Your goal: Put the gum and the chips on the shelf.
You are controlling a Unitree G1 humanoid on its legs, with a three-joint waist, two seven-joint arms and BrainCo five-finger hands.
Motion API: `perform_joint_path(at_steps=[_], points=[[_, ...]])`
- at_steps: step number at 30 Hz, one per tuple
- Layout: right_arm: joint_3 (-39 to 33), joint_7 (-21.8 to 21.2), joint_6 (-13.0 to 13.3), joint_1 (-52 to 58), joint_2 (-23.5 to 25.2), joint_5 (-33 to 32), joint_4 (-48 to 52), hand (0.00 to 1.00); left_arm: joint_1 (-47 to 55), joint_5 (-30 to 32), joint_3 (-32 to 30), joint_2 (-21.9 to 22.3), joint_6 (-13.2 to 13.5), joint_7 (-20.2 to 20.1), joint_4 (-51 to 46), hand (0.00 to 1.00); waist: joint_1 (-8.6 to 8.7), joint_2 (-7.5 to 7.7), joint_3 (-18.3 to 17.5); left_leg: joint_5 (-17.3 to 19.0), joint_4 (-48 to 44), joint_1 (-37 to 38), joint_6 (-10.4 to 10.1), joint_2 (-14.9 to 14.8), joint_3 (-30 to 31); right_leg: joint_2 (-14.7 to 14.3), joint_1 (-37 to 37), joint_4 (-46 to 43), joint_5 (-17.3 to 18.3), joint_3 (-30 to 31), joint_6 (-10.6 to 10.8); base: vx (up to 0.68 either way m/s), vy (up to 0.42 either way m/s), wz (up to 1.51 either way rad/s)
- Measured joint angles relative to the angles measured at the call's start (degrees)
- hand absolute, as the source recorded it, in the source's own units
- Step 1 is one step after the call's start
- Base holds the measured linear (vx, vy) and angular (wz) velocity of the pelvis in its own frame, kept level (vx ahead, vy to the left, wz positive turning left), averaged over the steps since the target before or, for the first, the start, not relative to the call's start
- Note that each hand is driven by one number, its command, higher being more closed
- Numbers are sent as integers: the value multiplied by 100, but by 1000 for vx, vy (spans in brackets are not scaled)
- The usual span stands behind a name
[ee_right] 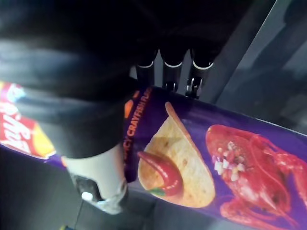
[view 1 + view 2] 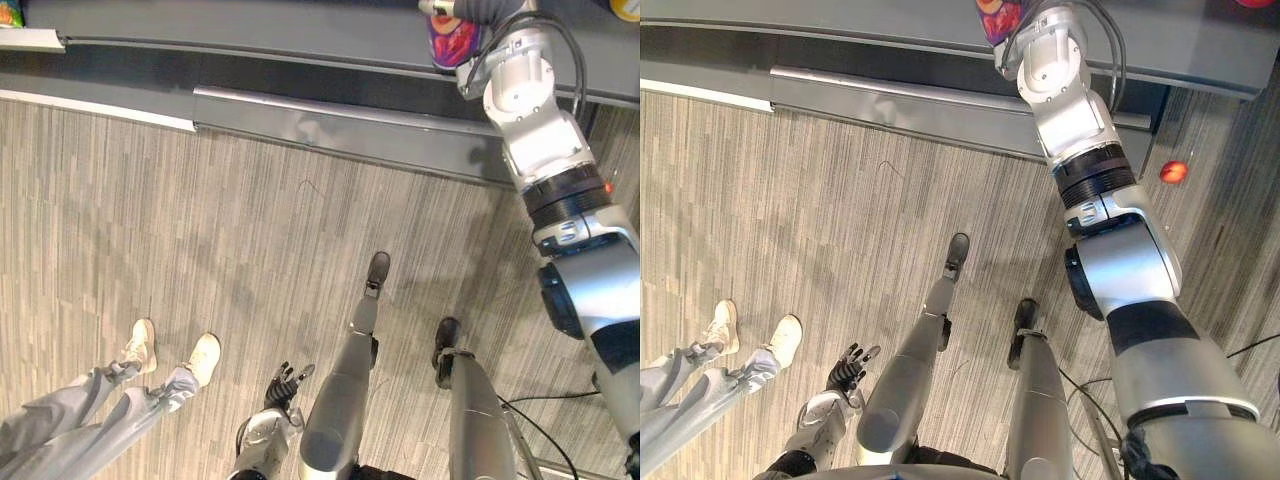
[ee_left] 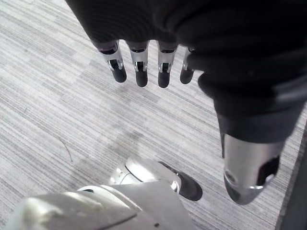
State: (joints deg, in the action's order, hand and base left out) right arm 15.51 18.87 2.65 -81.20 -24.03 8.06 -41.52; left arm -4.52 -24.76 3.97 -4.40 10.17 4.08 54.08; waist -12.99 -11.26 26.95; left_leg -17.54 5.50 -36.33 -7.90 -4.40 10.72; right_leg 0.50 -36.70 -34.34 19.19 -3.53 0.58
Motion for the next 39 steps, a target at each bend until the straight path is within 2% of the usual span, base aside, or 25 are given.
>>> perform_joint_path(at_steps=[7,13,25,35,39], points=[[-574,735,18,186,234,-13,1315,100,-108,-209,-255,291,99,28,-219,0,36,-36,-25,-22,0,-125,7,61,-112,71,-244,-188,84,99,19,16,-56,-3],[-722,1066,28,232,559,101,2117,100,-251,-222,-451,459,99,36,-224,0,24,-37,-26,-45,-1,-290,35,87,-234,90,-514,-325,94,215,36,26,-55,-6],[-524,1050,4,309,941,504,2389,100,-253,-220,-844,667,102,56,-274,0,31,-37,-28,-68,-1,-474,60,133,-277,140,-779,-504,107,254,55,17,-63,-1],[-142,787,-19,306,793,572,2221,100,-252,-221,-892,682,117,57,-260,0,58,-37,-28,-42,1,-541,153,165,-259,161,-858,-597,131,248,66,30,-73,4],[-89,632,-101,292,641,576,1916,100,-251,-221,-891,689,147,57,-259,0,75,-36,-28,-130,0,-638,177,296,-206,273,-985,-787,266,236,98,54,-75,19]])
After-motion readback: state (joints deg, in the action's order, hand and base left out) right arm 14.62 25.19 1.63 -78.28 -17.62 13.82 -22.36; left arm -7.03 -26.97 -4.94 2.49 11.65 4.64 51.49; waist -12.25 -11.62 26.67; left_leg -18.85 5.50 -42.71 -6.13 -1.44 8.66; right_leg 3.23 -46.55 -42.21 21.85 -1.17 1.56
